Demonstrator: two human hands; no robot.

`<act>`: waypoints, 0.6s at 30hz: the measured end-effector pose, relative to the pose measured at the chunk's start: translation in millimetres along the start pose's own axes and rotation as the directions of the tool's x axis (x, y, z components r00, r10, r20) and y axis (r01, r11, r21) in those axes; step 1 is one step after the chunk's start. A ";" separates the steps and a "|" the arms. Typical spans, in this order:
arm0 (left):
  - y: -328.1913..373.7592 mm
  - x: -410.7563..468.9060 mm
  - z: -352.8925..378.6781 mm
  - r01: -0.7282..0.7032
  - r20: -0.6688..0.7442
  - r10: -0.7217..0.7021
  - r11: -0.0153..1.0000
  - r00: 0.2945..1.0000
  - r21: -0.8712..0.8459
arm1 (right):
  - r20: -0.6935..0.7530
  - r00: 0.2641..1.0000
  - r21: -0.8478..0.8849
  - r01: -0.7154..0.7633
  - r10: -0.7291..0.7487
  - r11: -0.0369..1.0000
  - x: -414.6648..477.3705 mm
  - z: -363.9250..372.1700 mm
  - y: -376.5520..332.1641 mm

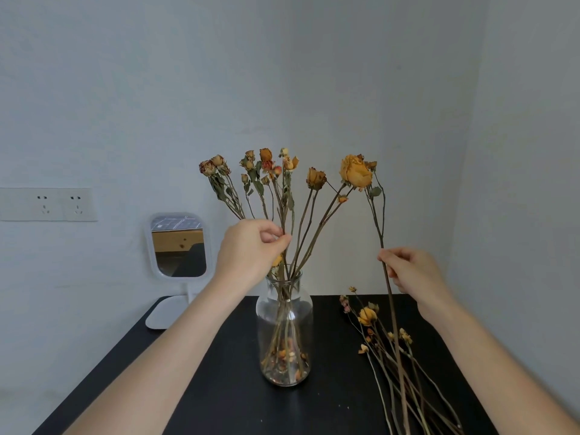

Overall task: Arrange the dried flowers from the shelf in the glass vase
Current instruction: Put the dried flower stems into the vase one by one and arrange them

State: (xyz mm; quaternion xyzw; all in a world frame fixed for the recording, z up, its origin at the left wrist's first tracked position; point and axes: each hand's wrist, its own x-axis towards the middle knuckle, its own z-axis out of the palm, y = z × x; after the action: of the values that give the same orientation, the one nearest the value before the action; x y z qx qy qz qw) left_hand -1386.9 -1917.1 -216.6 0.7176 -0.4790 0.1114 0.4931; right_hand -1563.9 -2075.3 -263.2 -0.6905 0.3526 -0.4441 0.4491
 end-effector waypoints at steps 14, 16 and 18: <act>1.4 0.5 8.1 -0.030 -0.107 0.022 0.997 0.994 -0.069 | 0.006 1.000 -0.020 -0.011 0.011 1.000 1.7 3.2 6.4; 0.3 0.5 6.8 -0.030 -0.128 0.022 0.998 0.992 -0.057 | 0.009 1.000 -0.022 -0.015 0.015 1.000 2.7 4.0 7.2; -2.7 1.6 8.0 -0.018 -0.059 0.017 1.000 0.998 -0.014 | 0.010 1.000 -0.024 -0.019 0.019 1.000 3.2 5.0 8.2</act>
State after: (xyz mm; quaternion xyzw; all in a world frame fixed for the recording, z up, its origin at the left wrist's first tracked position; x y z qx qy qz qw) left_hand -1386.5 -1924.4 -221.1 0.7061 -0.4714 0.1335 0.5113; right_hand -1558.9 -2079.5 -270.9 -0.6947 0.3621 -0.4321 0.4467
